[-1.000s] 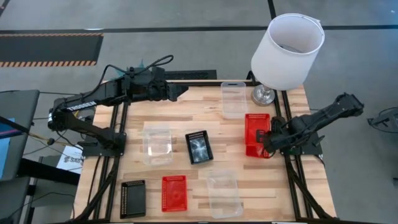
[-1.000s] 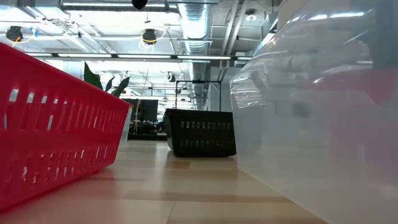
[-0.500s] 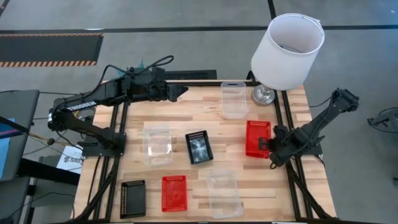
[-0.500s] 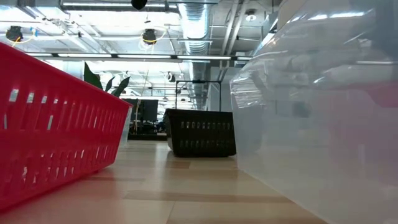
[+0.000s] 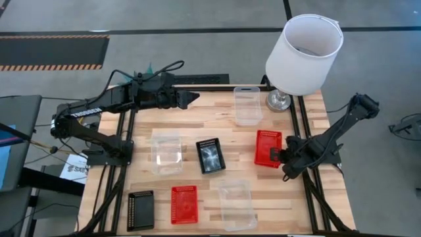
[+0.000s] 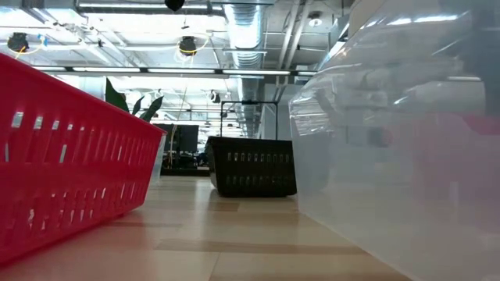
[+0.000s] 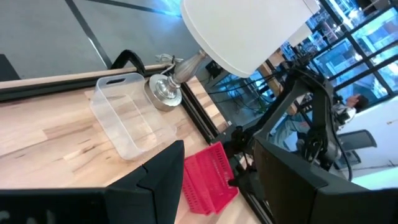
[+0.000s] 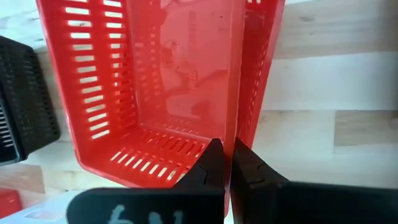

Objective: Stack baskets by color
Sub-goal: Stack the top left red bin on the right red bin

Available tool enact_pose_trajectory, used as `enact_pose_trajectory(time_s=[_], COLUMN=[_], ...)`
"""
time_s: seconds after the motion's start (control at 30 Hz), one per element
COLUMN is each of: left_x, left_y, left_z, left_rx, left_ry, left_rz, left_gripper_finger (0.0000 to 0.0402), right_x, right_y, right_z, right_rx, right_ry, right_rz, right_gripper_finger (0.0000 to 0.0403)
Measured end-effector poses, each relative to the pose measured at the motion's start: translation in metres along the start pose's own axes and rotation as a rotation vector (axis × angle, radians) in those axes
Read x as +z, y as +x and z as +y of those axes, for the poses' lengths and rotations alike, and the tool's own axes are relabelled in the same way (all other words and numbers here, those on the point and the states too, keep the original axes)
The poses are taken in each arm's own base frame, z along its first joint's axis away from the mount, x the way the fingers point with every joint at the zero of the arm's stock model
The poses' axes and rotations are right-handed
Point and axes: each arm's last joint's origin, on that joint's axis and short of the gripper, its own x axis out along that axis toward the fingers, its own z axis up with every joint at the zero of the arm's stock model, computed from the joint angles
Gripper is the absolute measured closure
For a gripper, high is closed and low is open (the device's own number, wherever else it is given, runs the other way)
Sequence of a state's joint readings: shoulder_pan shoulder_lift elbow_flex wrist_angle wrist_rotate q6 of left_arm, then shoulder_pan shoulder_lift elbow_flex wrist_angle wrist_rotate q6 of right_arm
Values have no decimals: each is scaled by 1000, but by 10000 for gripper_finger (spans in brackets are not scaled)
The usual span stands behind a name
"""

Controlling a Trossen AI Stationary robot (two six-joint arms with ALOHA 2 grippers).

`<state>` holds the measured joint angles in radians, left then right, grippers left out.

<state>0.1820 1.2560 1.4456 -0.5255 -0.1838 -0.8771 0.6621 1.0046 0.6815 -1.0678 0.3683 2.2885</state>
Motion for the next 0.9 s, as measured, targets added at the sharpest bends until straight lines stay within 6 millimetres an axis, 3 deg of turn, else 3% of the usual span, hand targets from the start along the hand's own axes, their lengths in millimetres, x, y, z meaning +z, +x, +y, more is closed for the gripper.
enact_pose_trajectory(time_s=[0.5, 0.9], left_x=[0, -1], left_y=[0, 0], left_z=[0, 0], left_rx=[4, 8], left_ry=[-6, -6], left_rz=[-4, -1], left_gripper_finger=[219, 219], right_x=[-15, -17], right_y=[15, 17], right_z=[5, 4], right_rx=[-70, -103], right_ry=[-3, -20], right_rz=[11, 22], right_gripper_finger=[383, 348])
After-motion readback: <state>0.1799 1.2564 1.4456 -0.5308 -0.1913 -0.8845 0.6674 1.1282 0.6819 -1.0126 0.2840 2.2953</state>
